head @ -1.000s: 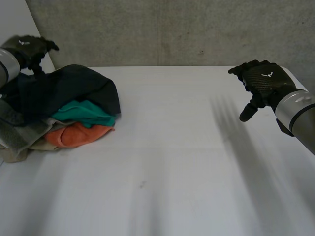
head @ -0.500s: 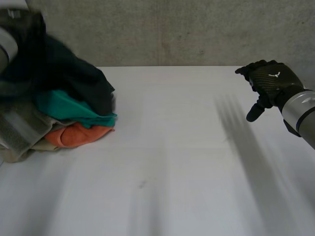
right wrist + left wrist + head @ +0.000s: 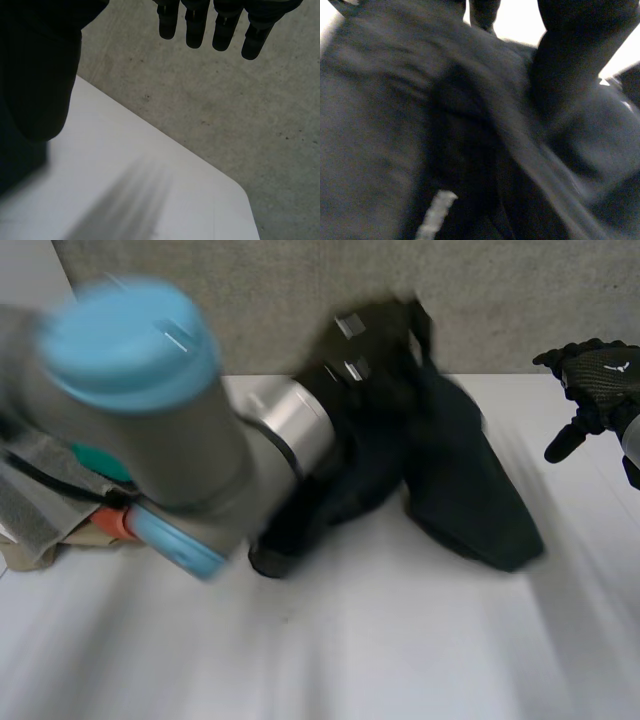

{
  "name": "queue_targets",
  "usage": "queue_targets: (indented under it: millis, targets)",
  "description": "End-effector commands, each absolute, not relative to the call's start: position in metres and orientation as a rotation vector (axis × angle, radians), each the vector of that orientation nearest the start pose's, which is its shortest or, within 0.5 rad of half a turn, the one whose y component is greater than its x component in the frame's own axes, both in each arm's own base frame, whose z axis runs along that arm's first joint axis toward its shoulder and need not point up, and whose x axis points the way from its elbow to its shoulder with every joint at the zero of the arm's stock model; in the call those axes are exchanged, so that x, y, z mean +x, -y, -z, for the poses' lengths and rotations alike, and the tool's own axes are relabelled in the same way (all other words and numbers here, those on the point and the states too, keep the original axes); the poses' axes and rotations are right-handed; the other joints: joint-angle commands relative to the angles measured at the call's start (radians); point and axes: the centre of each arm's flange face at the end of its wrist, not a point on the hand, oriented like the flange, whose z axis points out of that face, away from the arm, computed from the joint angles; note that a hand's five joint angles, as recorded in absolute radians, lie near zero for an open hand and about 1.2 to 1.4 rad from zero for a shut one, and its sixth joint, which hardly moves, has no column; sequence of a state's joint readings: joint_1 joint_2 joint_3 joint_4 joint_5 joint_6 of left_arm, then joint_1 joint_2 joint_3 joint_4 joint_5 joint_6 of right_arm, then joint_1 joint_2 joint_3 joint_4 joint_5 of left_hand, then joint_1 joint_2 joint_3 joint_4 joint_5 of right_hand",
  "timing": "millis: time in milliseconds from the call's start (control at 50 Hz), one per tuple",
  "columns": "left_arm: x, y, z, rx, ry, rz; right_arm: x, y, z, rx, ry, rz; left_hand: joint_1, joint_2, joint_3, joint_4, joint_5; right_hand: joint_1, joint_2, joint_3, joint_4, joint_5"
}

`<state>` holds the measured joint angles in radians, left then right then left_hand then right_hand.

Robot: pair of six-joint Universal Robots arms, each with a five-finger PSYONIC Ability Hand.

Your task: Fold the laundry.

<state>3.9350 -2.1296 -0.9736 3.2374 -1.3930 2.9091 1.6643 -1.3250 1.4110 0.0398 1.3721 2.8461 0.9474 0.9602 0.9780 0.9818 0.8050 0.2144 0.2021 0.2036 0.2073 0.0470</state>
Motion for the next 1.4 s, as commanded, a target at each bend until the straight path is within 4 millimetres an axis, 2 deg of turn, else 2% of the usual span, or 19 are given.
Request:
queue_targets:
  millis: [20, 160, 280, 400, 420, 500, 760, 880, 940, 960, 980, 1000, 1120, 1140, 1200, 1220, 1280, 1300, 1400]
  targets:
    - [-0.434, 0.187, -0.239, -0.761, 1.664, -1.369, 0.183, 0.339, -0.263, -0.675, -2.274, 2.037, -0.773, -0.786, -0.803, -0.807, -0.805, -0.04, -0.028, -0.029, -0.033, -0.047]
    - [-0.39, 0.211, -0.309, -0.716, 1.627, -1.61, 0.191, 0.326, -0.266, -0.734, -2.29, 1.975, -0.773, -0.786, -0.803, -0.807, -0.805, -0.04, -0.028, -0.029, -0.033, -0.047]
    - [-0.355, 0.239, -0.316, -0.748, 1.685, -1.767, 0.198, 0.298, -0.289, -0.804, -2.298, 1.916, -0.773, -0.786, -0.803, -0.807, -0.805, -0.04, -0.028, -0.029, -0.033, -0.047]
    - [-0.345, 0.273, -0.278, -0.897, 1.8, -1.809, 0.206, 0.259, -0.291, -0.884, -2.397, 1.705, -0.773, -0.786, -0.803, -0.807, -0.805, -0.04, -0.028, -0.029, -0.033, -0.047]
    - [-0.347, 0.282, -0.26, -0.949, 1.834, -1.788, 0.21, 0.249, -0.286, -0.906, -2.424, 1.636, -0.773, -0.786, -0.803, -0.807, -0.805, -0.04, -0.028, -0.029, -0.033, -0.047]
    - [-0.353, 0.3, -0.226, -1.042, 1.878, -1.745, 0.213, 0.227, -0.269, -0.922, -2.499, 1.511, -0.773, -0.786, -0.803, -0.807, -0.805, -0.04, -0.028, -0.029, -0.033, -0.047]
    - [-0.387, 0.333, -0.166, -1.173, 1.778, -1.724, 0.209, 0.225, -0.192, -0.802, -2.544, 1.735, -0.773, -0.786, -0.803, -0.807, -0.805, -0.04, -0.028, -0.029, -0.033, -0.047]
    - [-0.395, 0.335, -0.143, -1.305, 1.739, -1.725, 0.209, 0.235, -0.159, -0.782, -2.566, 1.762, -0.773, -0.786, -0.803, -0.807, -0.805, -0.04, -0.028, -0.029, -0.033, -0.047]
    - [-0.402, 0.328, -0.14, -1.358, 1.7, -1.721, 0.208, 0.243, -0.146, -0.779, -2.603, 1.748, -0.421, -0.434, -0.452, -0.456, -0.454, 0.077, 0.089, 0.087, 0.084, 0.07]
    - [-0.403, 0.327, -0.139, -1.367, 1.696, -1.724, 0.208, 0.245, -0.145, -0.779, -2.611, 1.747, -0.234, -0.247, -0.264, -0.268, -0.266, 0.214, 0.226, 0.225, 0.221, 0.207]
    - [-0.405, 0.326, -0.141, -1.374, 1.688, -1.737, 0.206, 0.252, -0.145, -0.779, -2.624, 1.758, 0.265, 0.252, 0.234, 0.231, 0.233, 0.791, 0.803, 0.802, 0.798, 0.784]
    - [-0.406, 0.325, -0.141, -1.377, 1.691, -1.745, 0.205, 0.256, -0.147, -0.775, -2.626, 1.773, 0.447, 0.434, 0.416, 0.413, 0.415, 1.166, 1.178, 1.177, 1.173, 1.159]
    - [-0.402, 0.326, -0.178, -1.275, 1.758, -1.913, 0.192, 0.301, -0.182, -0.685, -2.553, 1.973, 0.449, 0.436, 0.418, 0.414, 0.417, 1.182, 1.194, 1.193, 1.189, 1.175]
    - [-0.399, 0.323, -0.195, -1.237, 1.776, -1.951, 0.191, 0.314, -0.195, -0.674, -2.499, 2.03, 0.449, 0.436, 0.418, 0.414, 0.417, 1.182, 1.194, 1.193, 1.189, 1.175]
    - [-0.39, 0.313, -0.222, -1.172, 1.8, -1.987, 0.192, 0.333, -0.214, -0.68, -2.414, 2.102, 0.449, 0.436, 0.418, 0.414, 0.417, 1.182, 1.194, 1.193, 1.189, 1.175]
    - [-0.384, 0.303, -0.239, -1.13, 1.81, -1.996, 0.195, 0.345, -0.23, -0.692, -2.336, 2.165, 0.449, 0.436, 0.418, 0.414, 0.417, 1.182, 1.194, 1.193, 1.189, 1.175]
    - [-0.374, 0.284, -0.26, -1.067, 1.821, -1.996, 0.202, 0.361, -0.25, -0.722, -2.215, 2.244, 0.449, 0.436, 0.418, 0.414, 0.417, 1.182, 1.194, 1.193, 1.189, 1.175]
    - [-0.369, 0.269, -0.27, -1.038, 1.824, -1.983, 0.208, 0.371, -0.261, -0.742, -2.137, 2.286, 0.449, 0.436, 0.418, 0.414, 0.417, 1.182, 1.194, 1.193, 1.189, 1.175]
    - [-0.357, 0.224, -0.282, -0.947, 1.846, -1.936, 0.227, 0.402, -0.279, -0.799, -1.919, 2.344, 0.449, 0.436, 0.418, 0.414, 0.417, 1.182, 1.194, 1.193, 1.189, 1.175]
